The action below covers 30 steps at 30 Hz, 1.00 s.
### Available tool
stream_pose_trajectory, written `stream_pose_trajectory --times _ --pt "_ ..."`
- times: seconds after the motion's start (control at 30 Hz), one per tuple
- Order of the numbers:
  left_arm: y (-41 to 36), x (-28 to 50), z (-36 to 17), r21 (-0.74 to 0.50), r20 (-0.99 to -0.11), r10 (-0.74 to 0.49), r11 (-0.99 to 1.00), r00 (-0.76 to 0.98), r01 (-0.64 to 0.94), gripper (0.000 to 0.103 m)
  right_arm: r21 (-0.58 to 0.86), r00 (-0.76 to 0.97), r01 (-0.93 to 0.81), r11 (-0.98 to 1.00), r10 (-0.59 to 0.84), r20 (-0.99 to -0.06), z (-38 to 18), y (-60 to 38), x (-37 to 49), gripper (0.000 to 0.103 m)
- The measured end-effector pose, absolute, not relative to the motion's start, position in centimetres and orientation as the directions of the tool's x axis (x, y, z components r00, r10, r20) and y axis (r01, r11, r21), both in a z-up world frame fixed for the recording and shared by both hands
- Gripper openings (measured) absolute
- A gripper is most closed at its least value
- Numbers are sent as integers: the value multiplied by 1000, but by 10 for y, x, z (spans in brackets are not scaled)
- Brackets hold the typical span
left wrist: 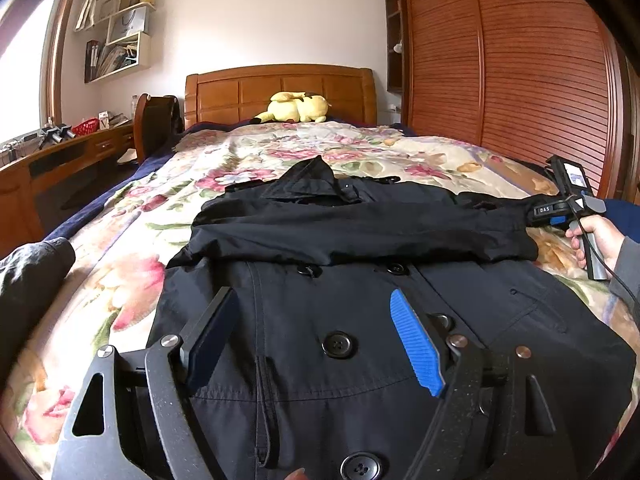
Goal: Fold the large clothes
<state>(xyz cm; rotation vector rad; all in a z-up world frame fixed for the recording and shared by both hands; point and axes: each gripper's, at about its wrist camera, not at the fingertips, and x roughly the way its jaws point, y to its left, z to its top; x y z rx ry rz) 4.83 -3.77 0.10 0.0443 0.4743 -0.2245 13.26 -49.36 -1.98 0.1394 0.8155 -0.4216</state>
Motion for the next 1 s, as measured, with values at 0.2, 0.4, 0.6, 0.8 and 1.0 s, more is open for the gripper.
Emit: stream_pose_trajectory --times 0.2,0.4,0.6,0.8,1.0 --pt "-38 48 0 -7 -459 -203 974 865 225 79 51 612 415 908 -237 -755 -25 -507 137 71" --pt "-39 48 1 -4 -460 -202 974 865 225 79 -41 625 414 909 -317 -714 -13 -499 138 7" --pt "-36 45 7 -5 -448 -208 973 869 230 79 -107 710 390 915 -372 -598 30 -475 128 1" --pt "-27 35 22 53 -408 -159 979 899 197 79 -179 823 291 940 -341 -455 80 -418 105 1" --pt "-9 34 30 34 -414 -158 981 896 189 79 -227 904 83 970 -169 -391 102 -322 80 1"
